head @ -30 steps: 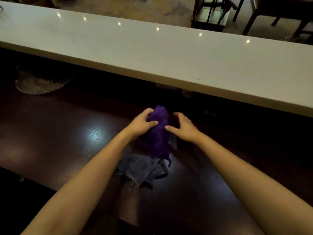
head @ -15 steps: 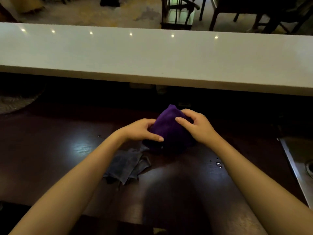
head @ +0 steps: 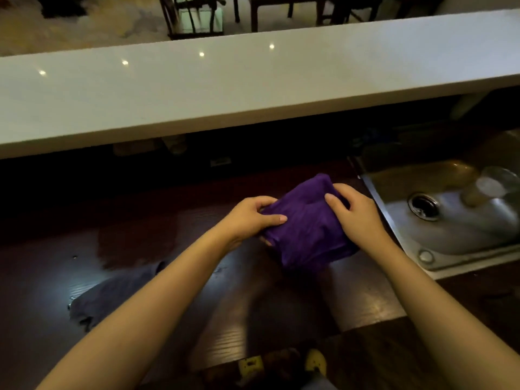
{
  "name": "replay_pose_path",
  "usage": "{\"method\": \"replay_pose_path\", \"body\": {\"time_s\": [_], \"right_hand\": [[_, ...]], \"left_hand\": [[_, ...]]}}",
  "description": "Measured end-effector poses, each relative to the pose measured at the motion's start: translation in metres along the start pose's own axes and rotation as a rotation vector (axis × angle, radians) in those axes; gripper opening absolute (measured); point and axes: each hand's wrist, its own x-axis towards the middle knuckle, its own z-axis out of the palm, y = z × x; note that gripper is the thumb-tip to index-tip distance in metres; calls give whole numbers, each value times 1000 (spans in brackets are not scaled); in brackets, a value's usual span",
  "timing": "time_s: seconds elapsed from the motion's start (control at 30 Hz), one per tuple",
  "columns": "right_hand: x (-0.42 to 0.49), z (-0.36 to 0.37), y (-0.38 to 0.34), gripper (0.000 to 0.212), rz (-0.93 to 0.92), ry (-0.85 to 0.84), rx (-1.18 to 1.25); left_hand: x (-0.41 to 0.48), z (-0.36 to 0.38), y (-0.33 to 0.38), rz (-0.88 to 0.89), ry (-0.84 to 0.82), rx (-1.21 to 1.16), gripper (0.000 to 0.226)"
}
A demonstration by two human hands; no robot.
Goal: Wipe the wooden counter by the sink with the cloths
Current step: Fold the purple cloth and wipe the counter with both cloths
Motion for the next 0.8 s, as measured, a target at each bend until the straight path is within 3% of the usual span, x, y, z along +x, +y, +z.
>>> {"method": "replay_pose_path", "body": {"time_s": [0.2,0.33,0.43,0.5,0.57,0.67,0.8], "right_hand": [[-49,-19,49,16,213,-54,-84],[-62,-13,66,21,314,-35,-347],[-65,8,69,54,142,-33,-667],[-66,25,73,60,-41,-176,-679],[-71,41,82,66,-112,-345,-681],[-75,55,98,72,-111,-335,-734],[-67,64,100,81,-41,-305,-755]], "left_hand": [[5,57,-28,-188,-120,19,21],[21,72,-46,-106,26,288,24],[32,62,-60,-17,210,441,25],[35,42,-71,120,371,604,26],[38,15,-88,199,521,813,33],[39,-24,-116,42,607,1094,52],[43,-47,-141,-54,578,1202,69]]}}
